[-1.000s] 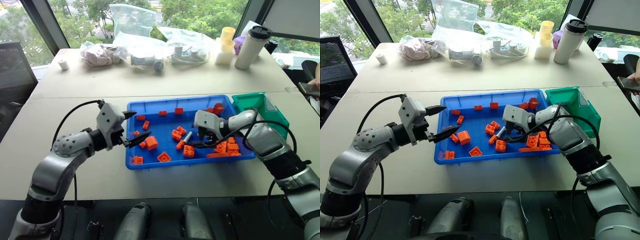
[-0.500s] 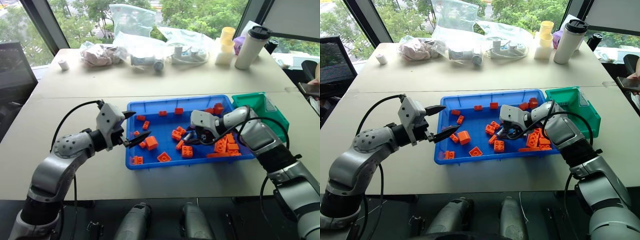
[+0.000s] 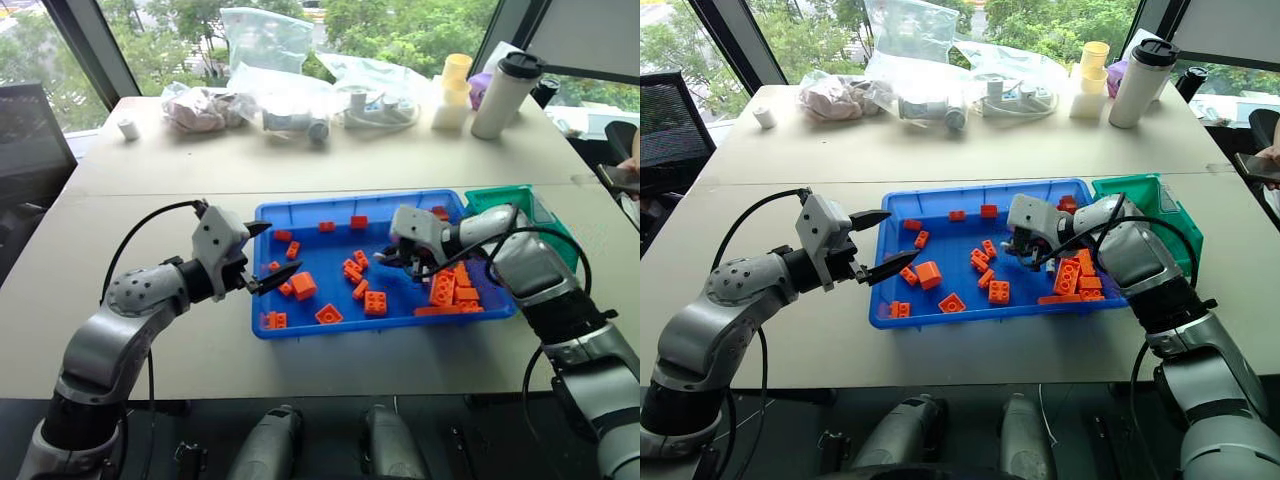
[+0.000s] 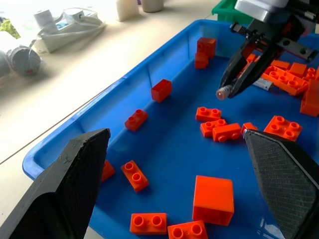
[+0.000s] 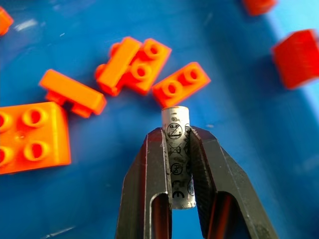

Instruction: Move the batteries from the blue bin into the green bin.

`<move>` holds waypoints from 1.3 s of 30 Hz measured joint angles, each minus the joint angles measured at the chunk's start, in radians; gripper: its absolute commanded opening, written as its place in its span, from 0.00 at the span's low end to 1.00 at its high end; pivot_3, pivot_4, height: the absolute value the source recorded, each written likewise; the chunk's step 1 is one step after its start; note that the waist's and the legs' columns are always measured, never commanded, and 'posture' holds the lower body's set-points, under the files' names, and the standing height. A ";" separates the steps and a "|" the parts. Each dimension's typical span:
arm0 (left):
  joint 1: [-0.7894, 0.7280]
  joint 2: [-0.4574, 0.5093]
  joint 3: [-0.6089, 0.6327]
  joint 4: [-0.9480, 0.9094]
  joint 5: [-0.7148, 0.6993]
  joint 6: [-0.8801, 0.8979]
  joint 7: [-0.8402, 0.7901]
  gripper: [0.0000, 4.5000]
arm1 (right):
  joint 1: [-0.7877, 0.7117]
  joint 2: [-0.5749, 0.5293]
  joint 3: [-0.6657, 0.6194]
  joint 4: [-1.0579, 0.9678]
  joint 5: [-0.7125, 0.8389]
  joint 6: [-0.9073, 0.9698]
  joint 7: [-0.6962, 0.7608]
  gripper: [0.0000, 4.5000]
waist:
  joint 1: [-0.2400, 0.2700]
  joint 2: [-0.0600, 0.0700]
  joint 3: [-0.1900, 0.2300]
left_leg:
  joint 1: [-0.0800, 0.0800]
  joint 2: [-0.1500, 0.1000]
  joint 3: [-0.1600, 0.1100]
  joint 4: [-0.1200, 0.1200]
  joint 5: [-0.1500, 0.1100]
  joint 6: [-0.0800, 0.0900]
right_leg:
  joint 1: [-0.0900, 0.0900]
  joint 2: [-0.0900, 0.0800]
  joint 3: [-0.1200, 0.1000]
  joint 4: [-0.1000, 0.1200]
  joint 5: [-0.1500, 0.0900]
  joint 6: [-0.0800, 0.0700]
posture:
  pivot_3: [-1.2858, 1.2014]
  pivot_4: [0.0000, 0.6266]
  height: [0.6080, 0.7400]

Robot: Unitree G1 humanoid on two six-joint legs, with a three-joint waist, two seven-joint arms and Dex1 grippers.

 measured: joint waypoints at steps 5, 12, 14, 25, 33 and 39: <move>-0.001 -0.004 -0.001 0.006 0.001 -0.004 -0.007 1.00 | -0.027 -0.195 -0.158 0.001 -0.022 -0.015 -0.059 0.01 | 0.002 -0.001 -0.001 | 0.000 0.000 0.000 -0.001 -0.001 0.001 | 0.001 0.000 0.000 -0.002 0.000 0.000 | 0.52 0.24 1.00; -0.043 -0.021 -0.021 0.050 0.009 -0.026 -0.032 1.00 | 0.087 -0.286 -0.167 0.053 -0.047 -0.044 -0.072 0.01 | -0.009 0.002 0.001 | 0.001 0.001 0.004 0.000 -0.002 0.003 | 0.000 0.000 0.001 -0.001 0.000 0.000 | 0.52 0.24 1.00; -0.054 -0.027 -0.035 0.064 0.011 -0.034 -0.041 1.00 | 0.095 -0.306 -0.170 0.057 -0.054 -0.065 -0.078 0.01 | -0.009 0.002 0.001 | 0.001 0.001 0.005 0.000 -0.001 0.003 | 0.000 0.000 0.001 -0.001 0.000 0.000 | 0.52 0.24 1.00; -0.073 -0.030 -0.040 0.093 0.026 -0.049 -0.064 1.00 | 0.138 -0.309 -0.171 0.055 -0.060 -0.080 -0.120 0.99 | -0.003 0.002 0.001 | 0.001 0.001 0.005 0.000 -0.001 0.002 | 0.000 0.000 0.001 -0.001 0.001 0.001 | 0.52 0.24 1.00; -0.073 -0.030 -0.041 0.093 0.026 -0.049 -0.069 1.00 | 0.131 -0.260 -0.234 -0.179 0.067 0.117 -0.112 0.99 | -0.003 0.002 0.001 | 0.001 0.002 0.005 0.000 -0.001 0.002 | 0.000 0.000 0.002 -0.001 0.001 0.001 | 0.52 0.24 1.00; -0.072 -0.030 -0.041 0.093 0.027 -0.048 -0.070 1.00 | 0.293 -0.166 -0.238 -0.422 0.189 0.357 -0.152 0.99 | 0.004 0.001 0.001 | 0.000 0.000 0.003 0.002 -0.002 0.004 | 0.001 -0.001 0.002 -0.001 0.002 0.003 | 0.52 0.24 1.00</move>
